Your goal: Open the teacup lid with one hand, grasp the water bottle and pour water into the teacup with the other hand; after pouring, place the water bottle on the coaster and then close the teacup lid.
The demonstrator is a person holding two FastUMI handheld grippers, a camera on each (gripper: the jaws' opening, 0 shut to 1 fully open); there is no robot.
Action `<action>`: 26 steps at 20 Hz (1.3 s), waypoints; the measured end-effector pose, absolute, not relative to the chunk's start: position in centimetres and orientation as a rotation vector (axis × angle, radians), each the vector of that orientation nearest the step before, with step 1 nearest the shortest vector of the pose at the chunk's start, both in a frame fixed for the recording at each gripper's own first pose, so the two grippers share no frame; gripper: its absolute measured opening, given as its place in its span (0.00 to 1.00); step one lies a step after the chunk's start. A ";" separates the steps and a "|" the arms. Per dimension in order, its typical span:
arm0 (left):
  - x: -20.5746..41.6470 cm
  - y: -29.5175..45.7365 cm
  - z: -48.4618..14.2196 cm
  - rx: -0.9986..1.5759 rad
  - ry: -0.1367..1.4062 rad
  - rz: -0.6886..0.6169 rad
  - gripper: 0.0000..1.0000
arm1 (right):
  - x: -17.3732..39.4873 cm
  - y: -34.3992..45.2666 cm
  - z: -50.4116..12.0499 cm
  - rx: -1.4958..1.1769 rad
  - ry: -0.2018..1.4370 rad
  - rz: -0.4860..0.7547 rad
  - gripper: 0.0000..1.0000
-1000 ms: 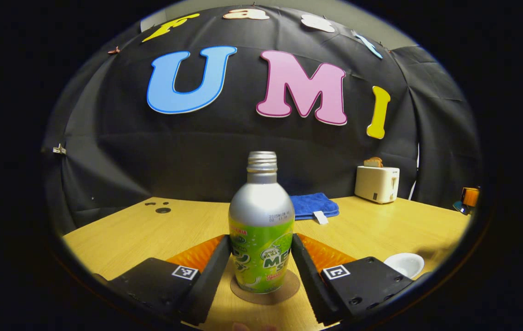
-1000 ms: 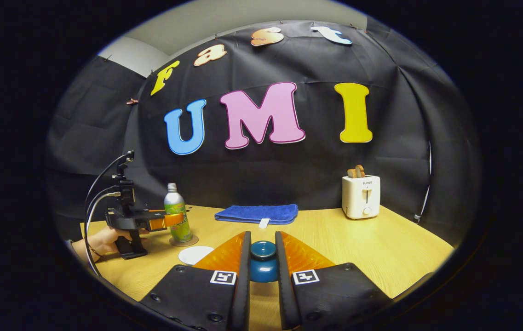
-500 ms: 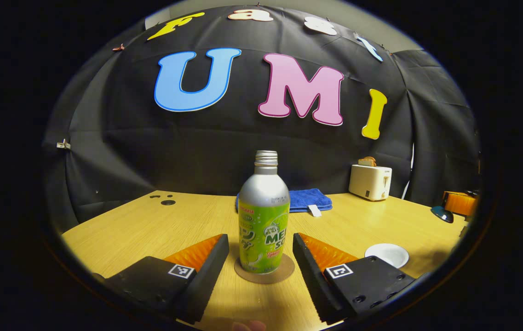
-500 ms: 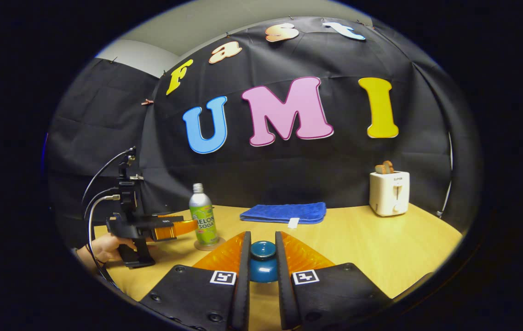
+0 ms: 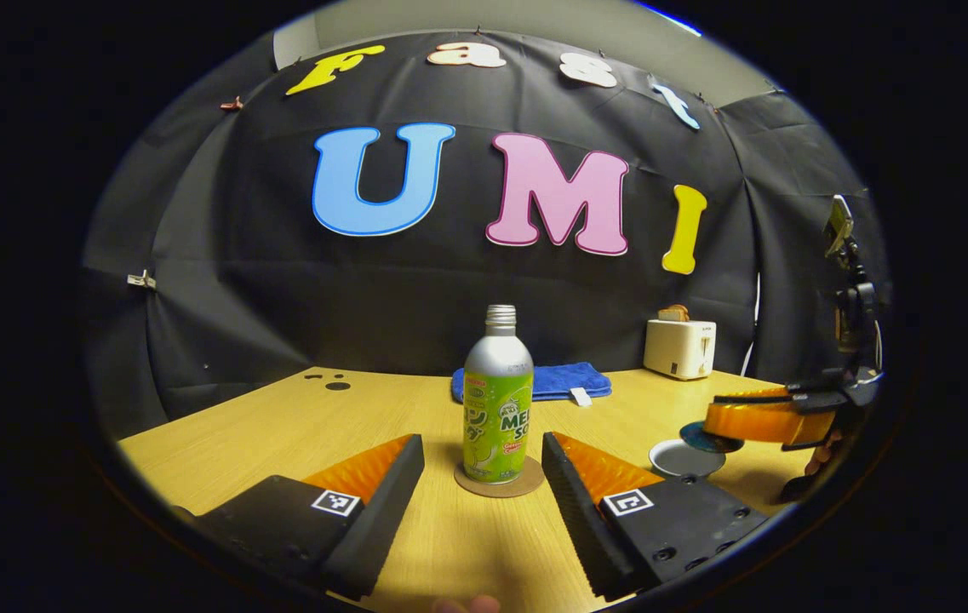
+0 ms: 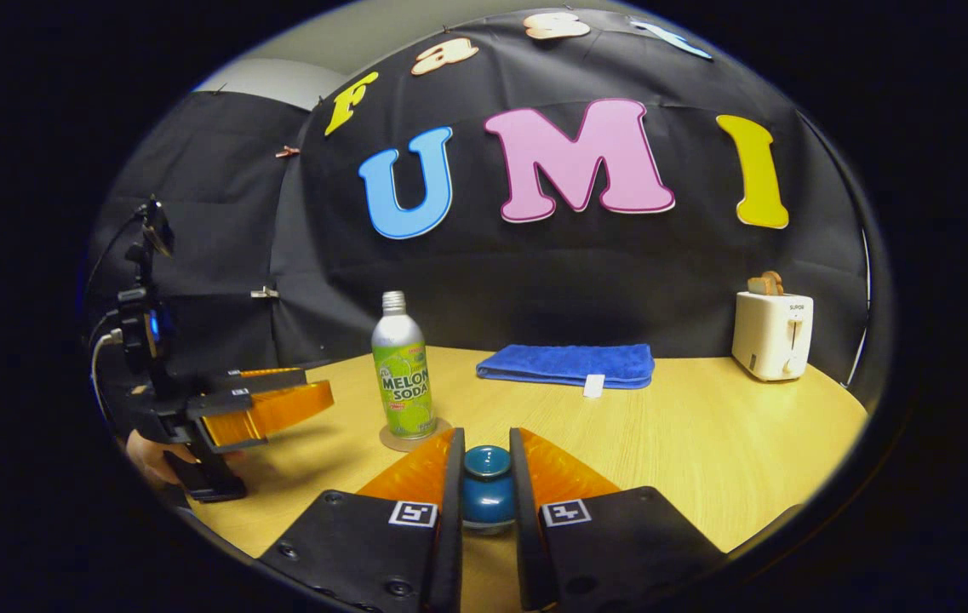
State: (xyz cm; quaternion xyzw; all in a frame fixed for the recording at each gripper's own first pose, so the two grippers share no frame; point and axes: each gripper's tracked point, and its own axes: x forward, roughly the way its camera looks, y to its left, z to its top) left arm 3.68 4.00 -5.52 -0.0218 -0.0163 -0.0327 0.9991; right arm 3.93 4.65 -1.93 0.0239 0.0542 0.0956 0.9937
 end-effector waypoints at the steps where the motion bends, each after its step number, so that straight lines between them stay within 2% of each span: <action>1: 3.6 4.1 -5.7 -0.041 -0.029 -0.062 0.89 | 4.2 4.9 -2.2 0.049 0.119 0.191 0.30; 16: 3.9 3.9 -6.1 -0.053 -0.010 -0.070 0.89 | 5.2 4.9 -4.4 0.003 0.219 0.164 0.30; 18: 3.9 4.0 -6.1 -0.053 -0.010 -0.067 0.89 | 5.0 5.1 -4.6 0.006 0.224 0.169 0.27; 19: 3.9 3.8 -6.1 -0.052 -0.008 -0.067 0.89 | 5.0 5.1 -4.5 0.008 0.223 0.171 0.34; 20: 3.8 3.8 -6.1 -0.051 -0.008 -0.067 0.88 | 4.9 5.3 -4.4 0.015 0.222 0.179 0.36; 22: 3.8 3.7 -6.0 -0.046 -0.009 -0.065 0.89 | 4.7 5.1 -4.0 0.022 0.200 0.167 0.55; 23: 3.8 3.7 -5.9 -0.042 -0.010 -0.061 0.89 | 4.6 5.1 -3.4 0.029 0.178 0.163 0.59; 24: 3.6 3.7 -5.7 -0.037 -0.012 -0.054 0.89 | 4.3 5.2 -2.5 0.036 0.143 0.163 0.69; 26: 3.5 4.0 -5.6 -0.025 -0.010 -0.023 0.89 | 3.5 5.1 -0.1 0.044 0.054 0.162 0.72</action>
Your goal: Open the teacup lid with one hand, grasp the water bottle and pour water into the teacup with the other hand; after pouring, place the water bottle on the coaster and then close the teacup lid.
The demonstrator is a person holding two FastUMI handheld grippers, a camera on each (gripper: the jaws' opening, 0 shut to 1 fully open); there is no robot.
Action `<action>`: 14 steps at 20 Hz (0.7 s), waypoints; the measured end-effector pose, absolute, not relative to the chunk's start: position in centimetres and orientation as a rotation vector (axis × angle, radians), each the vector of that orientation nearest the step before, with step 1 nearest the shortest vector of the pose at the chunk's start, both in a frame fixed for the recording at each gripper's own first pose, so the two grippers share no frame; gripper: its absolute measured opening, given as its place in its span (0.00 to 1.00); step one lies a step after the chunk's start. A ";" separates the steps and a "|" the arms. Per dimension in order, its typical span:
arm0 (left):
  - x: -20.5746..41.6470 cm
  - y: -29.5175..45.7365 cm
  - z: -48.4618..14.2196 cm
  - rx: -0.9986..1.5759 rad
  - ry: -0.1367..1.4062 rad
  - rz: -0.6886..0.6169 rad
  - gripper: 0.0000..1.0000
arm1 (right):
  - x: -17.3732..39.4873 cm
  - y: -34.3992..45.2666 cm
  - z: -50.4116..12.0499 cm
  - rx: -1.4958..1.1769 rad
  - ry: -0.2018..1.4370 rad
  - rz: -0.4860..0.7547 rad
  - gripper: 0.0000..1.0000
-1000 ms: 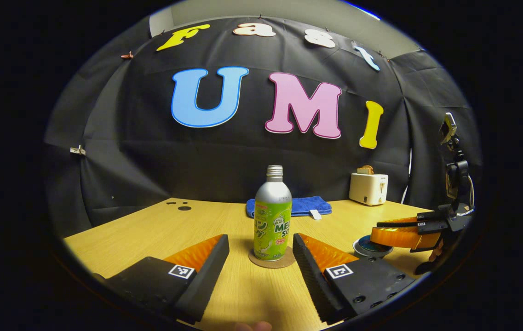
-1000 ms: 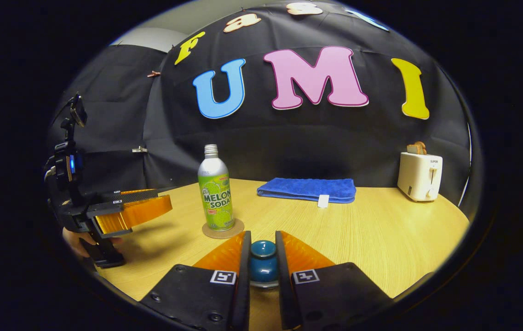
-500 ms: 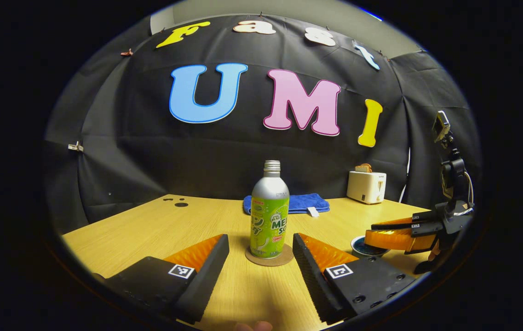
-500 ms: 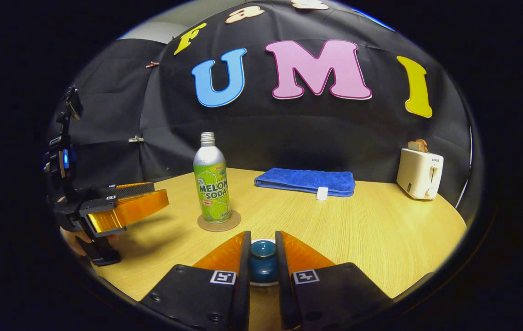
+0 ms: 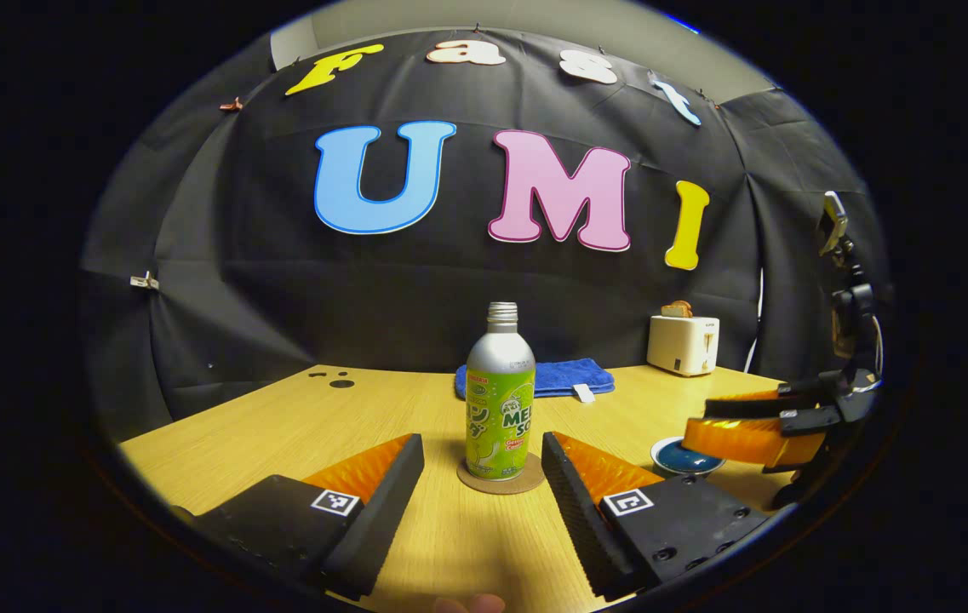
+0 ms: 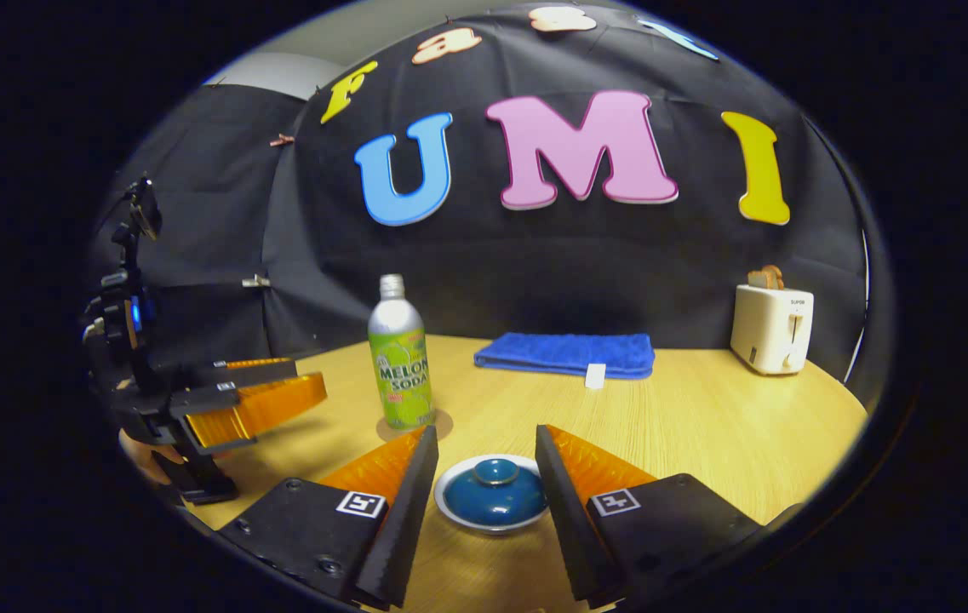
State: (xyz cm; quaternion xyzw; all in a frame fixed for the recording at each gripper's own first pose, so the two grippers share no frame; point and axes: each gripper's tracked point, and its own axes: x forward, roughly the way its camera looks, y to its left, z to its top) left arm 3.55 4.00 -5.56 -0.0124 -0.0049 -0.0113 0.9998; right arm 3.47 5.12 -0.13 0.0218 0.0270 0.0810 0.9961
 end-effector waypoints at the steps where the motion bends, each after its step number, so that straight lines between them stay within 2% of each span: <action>1: 3.6 4.1 -5.6 -0.020 -0.008 -0.007 0.89 | 2.8 4.9 1.0 0.040 0.012 0.159 0.76; 2: 3.5 4.1 -5.5 -0.020 -0.007 0.002 0.90 | 2.2 4.7 2.1 0.032 -0.029 0.153 0.82; 3: 3.6 3.9 -5.6 -0.027 -0.007 0.003 0.90 | 1.5 4.3 3.1 0.023 -0.065 0.143 0.81; 5: 3.5 3.5 -5.7 -0.046 -0.001 0.005 0.90 | 0.1 3.5 4.3 0.023 -0.117 0.131 0.88; 14: 3.5 1.4 -6.2 -0.016 0.010 -0.006 0.90 | -2.8 0.4 2.7 0.057 -0.117 0.105 0.88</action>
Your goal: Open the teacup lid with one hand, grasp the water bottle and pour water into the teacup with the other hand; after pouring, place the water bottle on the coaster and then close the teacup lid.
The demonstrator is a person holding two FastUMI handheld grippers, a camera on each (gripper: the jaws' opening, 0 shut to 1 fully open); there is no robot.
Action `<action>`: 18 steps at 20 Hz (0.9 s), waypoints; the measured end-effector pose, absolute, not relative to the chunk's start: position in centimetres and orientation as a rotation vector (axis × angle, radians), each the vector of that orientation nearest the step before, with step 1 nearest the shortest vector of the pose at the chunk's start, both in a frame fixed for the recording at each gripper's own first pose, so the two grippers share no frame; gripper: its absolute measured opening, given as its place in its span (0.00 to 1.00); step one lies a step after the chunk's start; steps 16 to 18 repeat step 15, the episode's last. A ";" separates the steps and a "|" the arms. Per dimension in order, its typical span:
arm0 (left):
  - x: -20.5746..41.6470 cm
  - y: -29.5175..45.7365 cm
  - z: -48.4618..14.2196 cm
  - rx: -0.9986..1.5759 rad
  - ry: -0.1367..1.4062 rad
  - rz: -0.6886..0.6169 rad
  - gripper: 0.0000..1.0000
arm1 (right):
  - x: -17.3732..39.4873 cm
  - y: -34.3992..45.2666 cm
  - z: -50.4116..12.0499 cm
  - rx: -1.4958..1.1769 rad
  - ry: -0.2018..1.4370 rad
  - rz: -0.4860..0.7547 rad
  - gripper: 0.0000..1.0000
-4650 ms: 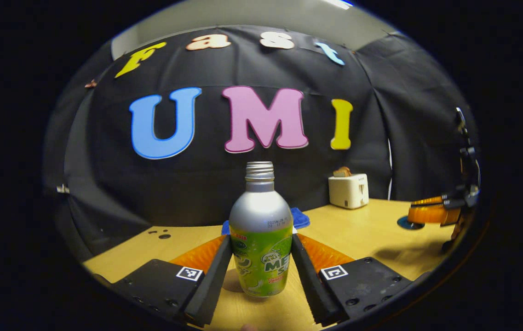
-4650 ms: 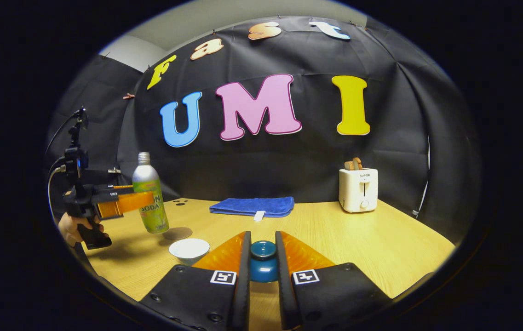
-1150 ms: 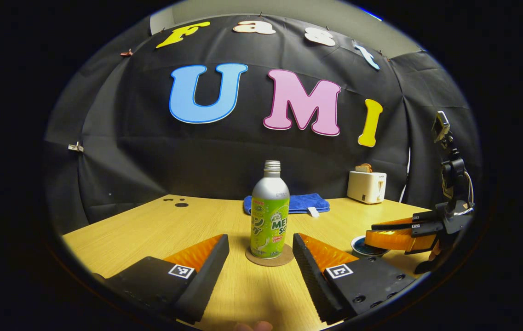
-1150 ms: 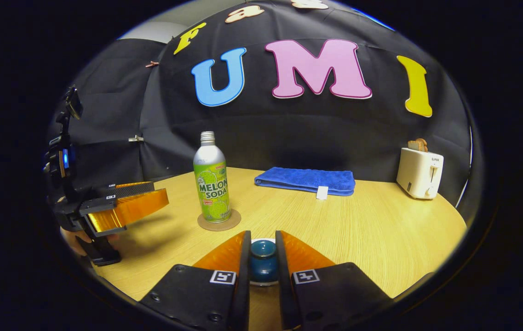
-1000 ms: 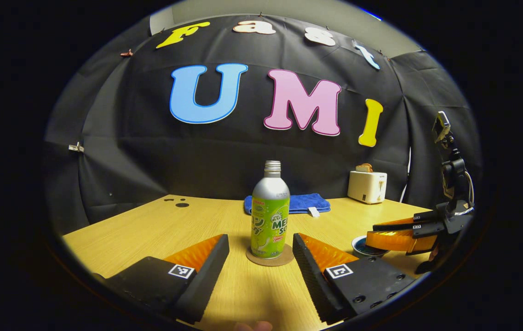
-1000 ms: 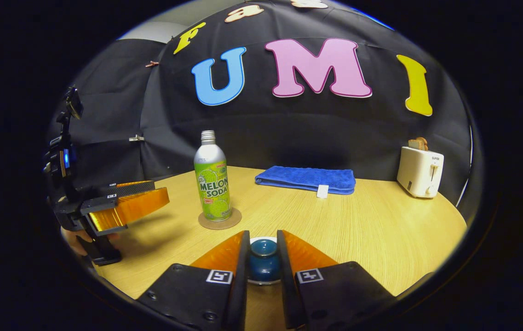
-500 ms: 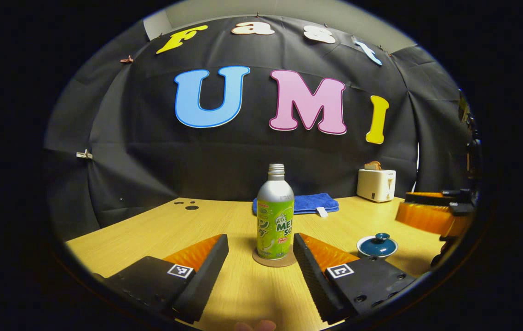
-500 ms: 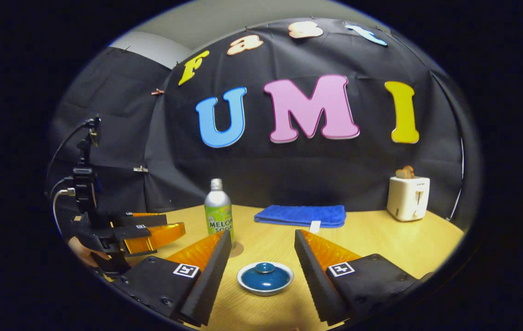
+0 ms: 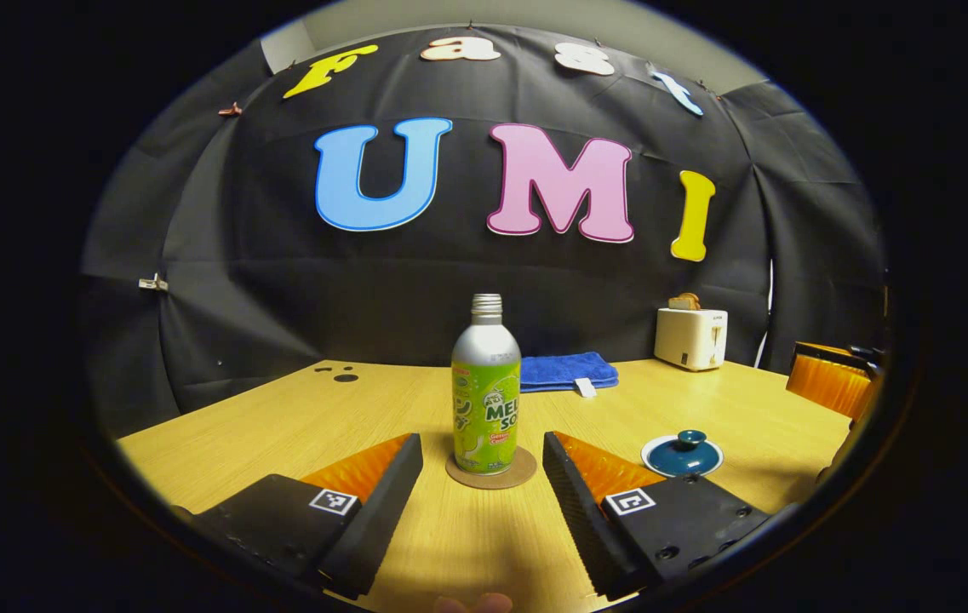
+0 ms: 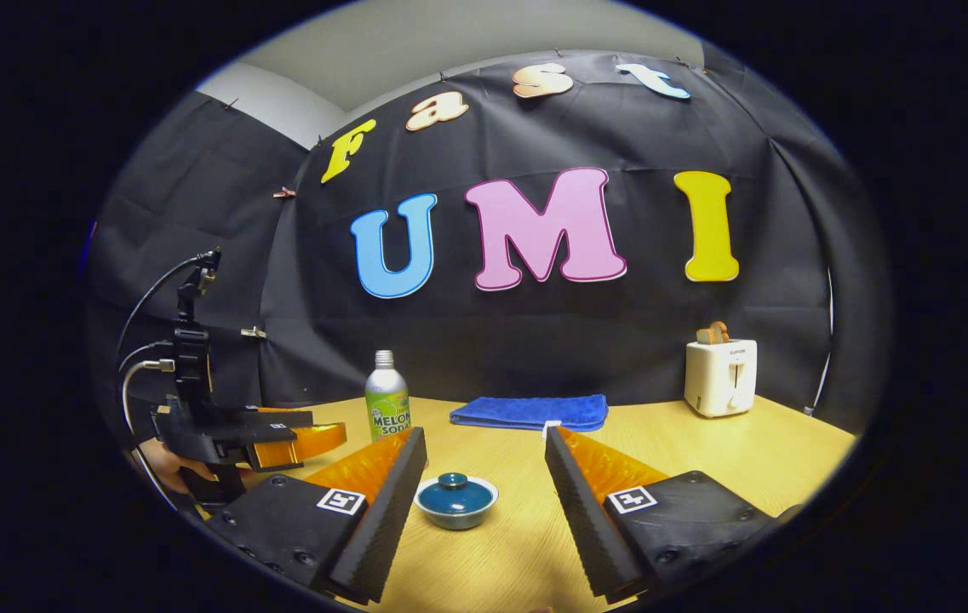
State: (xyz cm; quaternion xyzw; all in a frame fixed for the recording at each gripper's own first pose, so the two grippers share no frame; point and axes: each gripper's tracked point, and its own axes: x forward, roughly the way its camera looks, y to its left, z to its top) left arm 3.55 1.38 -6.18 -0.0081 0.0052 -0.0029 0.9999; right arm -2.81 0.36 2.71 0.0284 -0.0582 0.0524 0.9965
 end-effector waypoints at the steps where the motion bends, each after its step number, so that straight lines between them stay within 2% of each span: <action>1: 3.6 1.3 -6.2 -0.015 0.013 -0.004 0.90 | -3.0 0.1 2.5 0.060 -0.112 0.104 0.88; 8: 3.6 1.7 -6.5 -0.010 0.021 0.008 0.90 | -3.3 -0.6 2.2 0.075 -0.110 0.104 0.87; 18: 3.3 0.1 -6.1 -0.018 0.008 -0.066 0.90 | -3.3 -0.4 2.0 0.051 -0.107 0.104 0.88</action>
